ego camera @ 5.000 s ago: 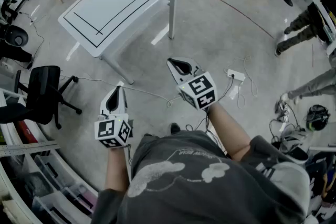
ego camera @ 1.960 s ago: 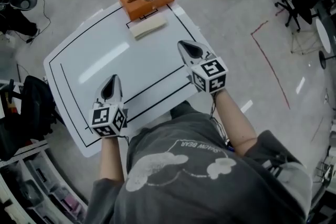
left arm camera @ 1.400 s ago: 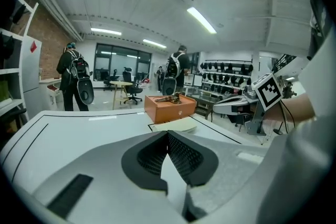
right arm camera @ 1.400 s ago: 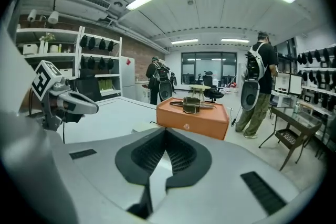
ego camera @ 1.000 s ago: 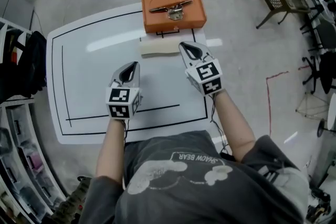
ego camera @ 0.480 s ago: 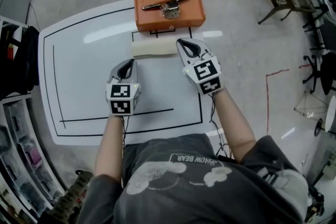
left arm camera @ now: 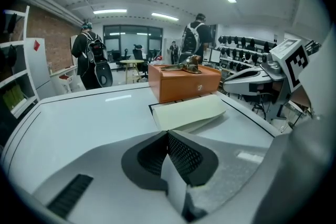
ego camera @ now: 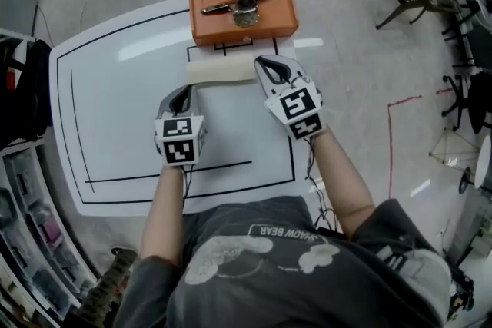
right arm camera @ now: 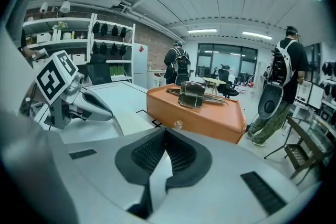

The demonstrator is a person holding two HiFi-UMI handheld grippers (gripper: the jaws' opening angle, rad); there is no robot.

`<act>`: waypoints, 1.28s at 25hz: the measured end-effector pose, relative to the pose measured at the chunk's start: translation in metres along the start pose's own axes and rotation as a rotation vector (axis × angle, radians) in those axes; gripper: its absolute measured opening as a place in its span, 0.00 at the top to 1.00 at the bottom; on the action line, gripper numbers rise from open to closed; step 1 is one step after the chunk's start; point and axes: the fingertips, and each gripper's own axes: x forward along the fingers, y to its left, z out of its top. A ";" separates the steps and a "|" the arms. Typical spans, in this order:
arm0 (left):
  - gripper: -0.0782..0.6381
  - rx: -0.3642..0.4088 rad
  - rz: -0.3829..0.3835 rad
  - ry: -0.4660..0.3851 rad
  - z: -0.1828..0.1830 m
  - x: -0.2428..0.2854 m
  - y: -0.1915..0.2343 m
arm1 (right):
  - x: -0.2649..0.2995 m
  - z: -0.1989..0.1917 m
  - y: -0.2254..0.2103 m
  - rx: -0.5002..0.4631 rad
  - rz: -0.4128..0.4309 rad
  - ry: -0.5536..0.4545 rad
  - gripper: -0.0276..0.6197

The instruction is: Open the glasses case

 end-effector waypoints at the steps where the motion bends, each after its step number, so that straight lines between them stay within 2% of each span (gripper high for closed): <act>1: 0.89 -0.006 0.001 0.003 -0.001 0.000 0.000 | 0.001 0.000 0.000 -0.002 0.001 0.000 0.96; 5: 0.89 -0.023 0.004 0.001 -0.002 0.001 0.002 | 0.004 0.000 0.002 -0.016 0.005 0.006 0.96; 9: 0.89 -0.029 0.001 0.010 -0.003 0.002 0.001 | 0.006 -0.002 0.006 -0.082 0.035 0.025 0.93; 14: 0.89 -0.023 -0.002 0.009 -0.003 0.002 0.001 | 0.009 -0.002 0.023 -0.199 0.147 0.034 0.69; 16: 0.89 -0.024 -0.004 0.010 -0.003 0.002 0.001 | 0.010 -0.007 0.033 -0.251 0.201 0.051 0.57; 18: 0.89 -0.027 -0.006 0.014 -0.004 0.002 0.001 | 0.013 -0.013 0.041 -0.304 0.238 0.074 0.50; 24: 0.89 -0.022 -0.005 0.014 -0.004 0.002 0.001 | 0.023 -0.021 0.045 -0.471 0.225 0.109 0.48; 26: 0.89 -0.022 -0.005 0.021 -0.005 0.002 0.000 | 0.025 -0.020 0.043 -0.487 0.214 0.099 0.55; 32: 0.89 -0.021 -0.001 0.018 -0.007 0.004 0.002 | 0.027 -0.024 0.046 -0.486 0.241 0.104 0.60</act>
